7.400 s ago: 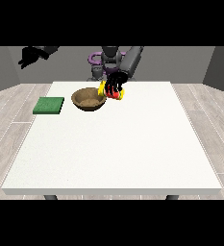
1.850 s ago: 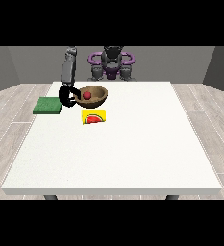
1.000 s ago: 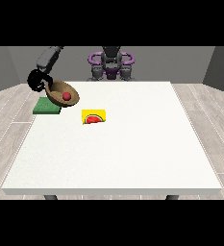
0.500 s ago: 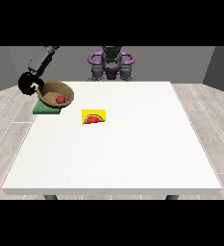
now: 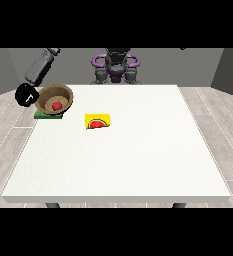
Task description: Pick the cup and pour the ball into the bowl, then pick the bowl and place it on the pad
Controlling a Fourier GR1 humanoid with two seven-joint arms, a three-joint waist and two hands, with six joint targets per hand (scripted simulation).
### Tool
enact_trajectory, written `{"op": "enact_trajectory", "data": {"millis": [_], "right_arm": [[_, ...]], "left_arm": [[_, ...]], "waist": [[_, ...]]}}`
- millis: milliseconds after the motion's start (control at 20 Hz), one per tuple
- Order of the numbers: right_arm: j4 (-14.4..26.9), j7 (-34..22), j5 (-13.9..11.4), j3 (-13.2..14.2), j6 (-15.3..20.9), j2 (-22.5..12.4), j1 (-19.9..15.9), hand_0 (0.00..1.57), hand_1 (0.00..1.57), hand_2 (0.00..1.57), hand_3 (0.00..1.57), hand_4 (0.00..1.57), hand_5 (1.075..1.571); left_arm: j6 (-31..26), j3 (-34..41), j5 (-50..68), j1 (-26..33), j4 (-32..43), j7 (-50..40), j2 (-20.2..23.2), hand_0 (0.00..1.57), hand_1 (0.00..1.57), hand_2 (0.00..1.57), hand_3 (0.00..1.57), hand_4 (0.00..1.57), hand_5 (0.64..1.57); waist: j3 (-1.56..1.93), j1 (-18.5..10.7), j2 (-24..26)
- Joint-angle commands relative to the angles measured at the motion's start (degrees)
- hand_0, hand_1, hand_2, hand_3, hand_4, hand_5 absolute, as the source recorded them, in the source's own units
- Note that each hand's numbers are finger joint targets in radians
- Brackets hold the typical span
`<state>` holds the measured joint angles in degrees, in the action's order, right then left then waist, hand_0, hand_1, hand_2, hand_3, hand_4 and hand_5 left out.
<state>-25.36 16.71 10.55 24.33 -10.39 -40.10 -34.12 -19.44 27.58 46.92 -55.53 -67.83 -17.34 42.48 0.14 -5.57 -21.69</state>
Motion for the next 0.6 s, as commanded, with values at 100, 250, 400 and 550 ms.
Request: {"op": "enact_trajectory", "data": {"millis": [100,250,400,550], "right_arm": [[6.8,-1.2,2.6,4.9,1.8,-5.7,-2.8,1.57,1.57,1.57,1.55,0.26,1.563],[7.7,1.1,0.7,4.2,4.4,-7.2,-2.3,1.08,1.08,1.02,0.99,0.00,1.531],[7.3,0.1,0.8,4.4,3.3,-10.5,-4.4,0.62,0.62,0.60,0.87,0.00,1.493],[7.4,-0.5,2.2,5.2,-0.1,-11.0,-6.6,0.25,0.25,0.35,0.06,0.00,1.428]], "left_arm": [[3.8,0.5,2.6,-0.9,-7.9,-2.9,1.4,0.00,0.00,0.00,0.00,0.00,1.567],[5.1,0.2,3.0,0.8,-12.5,-4.0,1.6,0.00,0.00,0.00,0.00,0.00,1.566],[3.2,1.9,4.7,1.3,-11.9,-4.9,4.2,0.00,0.00,0.00,0.00,0.00,1.563],[6.7,3.3,4.7,1.0,-12.6,-5.3,5.3,0.00,0.00,0.00,0.00,0.00,1.564]], "waist": [[0.11,-1.4,-4.2],[0.11,-1.9,-5.0],[0.01,-2.1,-6.1],[0.00,0.6,-5.7]]}}
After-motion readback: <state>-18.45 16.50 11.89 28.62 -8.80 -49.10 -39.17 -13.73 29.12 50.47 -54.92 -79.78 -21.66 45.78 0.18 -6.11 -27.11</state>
